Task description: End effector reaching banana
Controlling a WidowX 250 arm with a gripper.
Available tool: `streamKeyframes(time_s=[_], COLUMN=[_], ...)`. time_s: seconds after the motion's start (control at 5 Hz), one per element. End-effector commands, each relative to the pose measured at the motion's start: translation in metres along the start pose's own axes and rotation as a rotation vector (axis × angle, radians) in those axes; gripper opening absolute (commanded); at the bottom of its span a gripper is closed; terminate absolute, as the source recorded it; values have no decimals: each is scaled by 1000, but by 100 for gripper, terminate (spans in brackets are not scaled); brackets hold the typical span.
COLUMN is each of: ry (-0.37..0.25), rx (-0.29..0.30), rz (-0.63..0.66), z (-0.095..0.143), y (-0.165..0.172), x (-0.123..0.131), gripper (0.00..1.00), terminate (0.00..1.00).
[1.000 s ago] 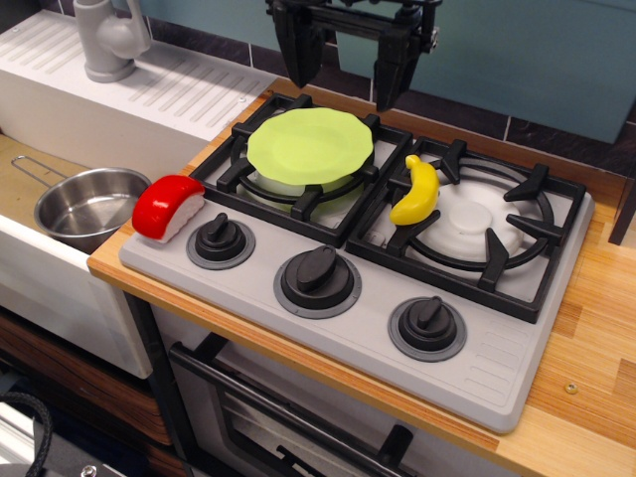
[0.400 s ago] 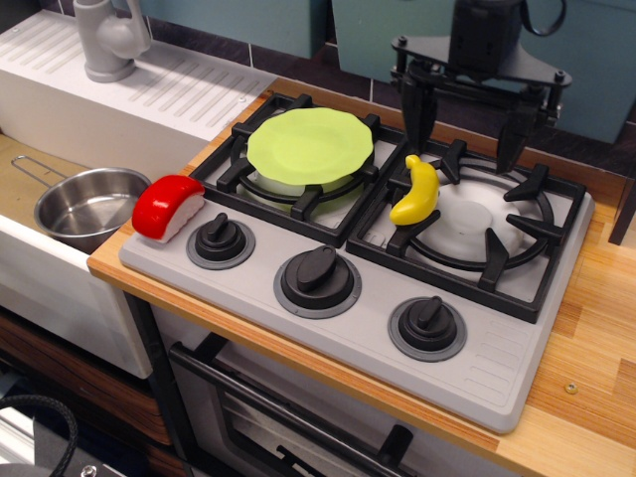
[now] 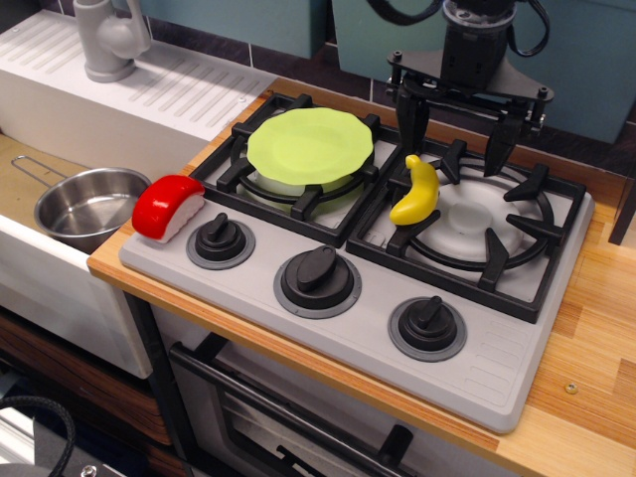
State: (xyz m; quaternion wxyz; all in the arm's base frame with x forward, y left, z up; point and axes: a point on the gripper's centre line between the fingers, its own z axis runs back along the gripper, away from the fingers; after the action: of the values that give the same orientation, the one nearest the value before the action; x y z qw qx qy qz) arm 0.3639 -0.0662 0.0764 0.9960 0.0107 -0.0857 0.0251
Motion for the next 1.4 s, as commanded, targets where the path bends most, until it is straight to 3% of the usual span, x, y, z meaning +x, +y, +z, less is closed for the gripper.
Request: streamKeyframes(time_s=[0.0,0.6,1.2], ry=[-70,-92,-144], rx=[31,-17,-11], rz=[1,10,13], z=[7,-12,-24], y=[-2,-2,-4], x=[13,-6,-29], gripper=[100,100,100], terminate=[0,0,0])
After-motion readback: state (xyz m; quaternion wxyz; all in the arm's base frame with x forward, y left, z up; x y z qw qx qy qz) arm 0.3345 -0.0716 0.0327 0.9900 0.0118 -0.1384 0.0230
